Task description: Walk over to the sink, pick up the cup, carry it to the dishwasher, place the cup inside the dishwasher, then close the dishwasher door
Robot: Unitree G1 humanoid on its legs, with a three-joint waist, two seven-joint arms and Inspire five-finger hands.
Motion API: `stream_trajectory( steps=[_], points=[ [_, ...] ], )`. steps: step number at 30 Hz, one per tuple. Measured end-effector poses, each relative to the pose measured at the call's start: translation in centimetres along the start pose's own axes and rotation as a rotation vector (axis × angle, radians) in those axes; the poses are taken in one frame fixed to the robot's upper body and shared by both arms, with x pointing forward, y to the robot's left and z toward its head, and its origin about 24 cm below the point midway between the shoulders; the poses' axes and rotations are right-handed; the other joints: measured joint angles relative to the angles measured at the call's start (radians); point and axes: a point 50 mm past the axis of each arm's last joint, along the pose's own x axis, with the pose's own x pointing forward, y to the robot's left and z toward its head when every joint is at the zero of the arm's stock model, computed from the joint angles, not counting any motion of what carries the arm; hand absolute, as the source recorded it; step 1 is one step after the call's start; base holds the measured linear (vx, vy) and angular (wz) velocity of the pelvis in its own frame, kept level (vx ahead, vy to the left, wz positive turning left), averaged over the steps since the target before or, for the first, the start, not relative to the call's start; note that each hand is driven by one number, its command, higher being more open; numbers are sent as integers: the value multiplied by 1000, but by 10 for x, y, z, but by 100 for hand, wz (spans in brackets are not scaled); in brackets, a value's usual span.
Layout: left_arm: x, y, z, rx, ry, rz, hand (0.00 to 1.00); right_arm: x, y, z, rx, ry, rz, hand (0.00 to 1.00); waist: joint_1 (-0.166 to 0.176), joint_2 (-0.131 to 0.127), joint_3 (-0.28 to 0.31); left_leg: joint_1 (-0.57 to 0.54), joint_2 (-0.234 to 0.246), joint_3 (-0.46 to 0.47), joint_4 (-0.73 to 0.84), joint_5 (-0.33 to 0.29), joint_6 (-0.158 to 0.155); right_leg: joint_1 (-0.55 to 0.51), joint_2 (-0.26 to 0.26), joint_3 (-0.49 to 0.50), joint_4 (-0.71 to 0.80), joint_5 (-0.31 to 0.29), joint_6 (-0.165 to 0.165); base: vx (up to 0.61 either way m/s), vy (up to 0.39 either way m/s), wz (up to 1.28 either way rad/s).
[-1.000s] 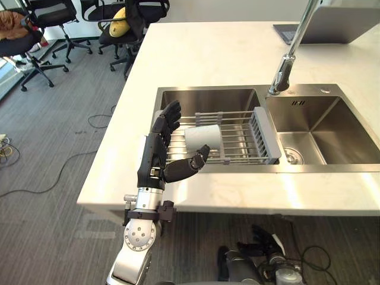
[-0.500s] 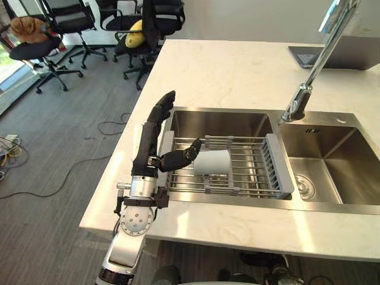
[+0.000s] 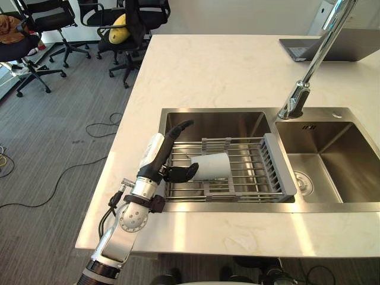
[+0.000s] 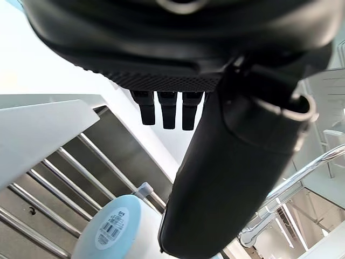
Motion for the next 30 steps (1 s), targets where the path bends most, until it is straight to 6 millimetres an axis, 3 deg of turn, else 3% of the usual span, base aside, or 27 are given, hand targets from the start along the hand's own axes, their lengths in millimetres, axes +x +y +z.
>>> stream_trajectory(
  steps=[13,30],
  points=[
    [-7,-6,-9,35,44,-88,90,0,0,-3,3,23,-1,90,0,-1,-1,13,-14,0,-74,59,3,10,-5,0,-78,64,-3,-45,5,0],
    [-13,-27,-4,38,23,-180,90,-1,-2,-9,14,48,-16,90,1,-9,-14,33,-19,-13,-116,82,5,18,-4,-7,-86,67,-1,-12,-2,1]
  ],
)
